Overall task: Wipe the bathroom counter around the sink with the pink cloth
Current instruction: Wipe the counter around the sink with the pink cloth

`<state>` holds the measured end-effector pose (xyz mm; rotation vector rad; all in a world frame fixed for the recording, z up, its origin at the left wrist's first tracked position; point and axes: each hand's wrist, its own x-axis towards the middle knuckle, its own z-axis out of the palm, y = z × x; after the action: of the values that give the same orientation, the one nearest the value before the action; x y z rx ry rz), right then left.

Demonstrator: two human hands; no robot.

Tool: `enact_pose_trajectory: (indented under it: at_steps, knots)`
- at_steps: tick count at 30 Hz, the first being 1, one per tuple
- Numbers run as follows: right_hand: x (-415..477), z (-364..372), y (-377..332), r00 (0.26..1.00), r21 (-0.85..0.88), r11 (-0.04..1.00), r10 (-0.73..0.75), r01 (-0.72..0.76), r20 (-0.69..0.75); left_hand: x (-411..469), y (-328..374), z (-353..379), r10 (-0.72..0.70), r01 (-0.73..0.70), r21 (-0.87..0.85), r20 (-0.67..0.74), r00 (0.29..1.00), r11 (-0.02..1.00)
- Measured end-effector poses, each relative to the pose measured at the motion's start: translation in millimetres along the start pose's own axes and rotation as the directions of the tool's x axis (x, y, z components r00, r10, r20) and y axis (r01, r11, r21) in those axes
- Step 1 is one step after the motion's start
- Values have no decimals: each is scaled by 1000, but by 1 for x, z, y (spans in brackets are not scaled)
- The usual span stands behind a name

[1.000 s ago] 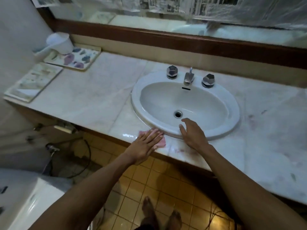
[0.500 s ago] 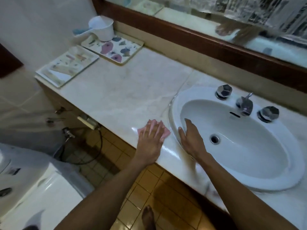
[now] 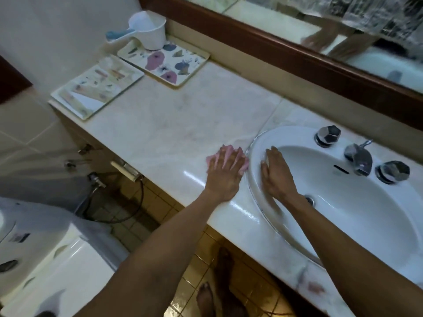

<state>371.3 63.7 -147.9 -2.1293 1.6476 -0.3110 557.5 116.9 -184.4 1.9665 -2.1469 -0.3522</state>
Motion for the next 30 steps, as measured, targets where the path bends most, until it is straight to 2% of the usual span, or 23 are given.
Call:
enact_pose_trajectory:
  at_steps: [5,7,9,12,15,17,22,30]
  knots:
    - [18,-1,1,997,-54,996,-63,65,39,-39,-38,-13,281,-283,-4,124,952,959]
    - [25,0,-3,993,-67,992,-103,107,65,-55,-71,-28,313,-316,-1,132,941,949]
    - [35,2,-9,988,-66,989,-129,135,85,-57,-110,-38,232,-240,46,124,965,970]
    - [51,6,-21,984,-76,984,-154,162,95,-42,-150,-52,-32,20,122,95,995,992]
    - [71,11,-31,978,-112,979,-157,173,137,-8,-140,-56,-225,219,85,71,972,972]
    - [86,15,-37,977,-152,972,-155,178,149,18,-124,-52,-291,288,72,26,956,955]
    - [137,29,-51,976,-143,979,-116,143,182,91,-121,-40,-300,308,85,-96,949,948]
    - [204,56,-70,995,-189,978,-73,84,65,184,-157,-42,-104,121,87,-180,978,989]
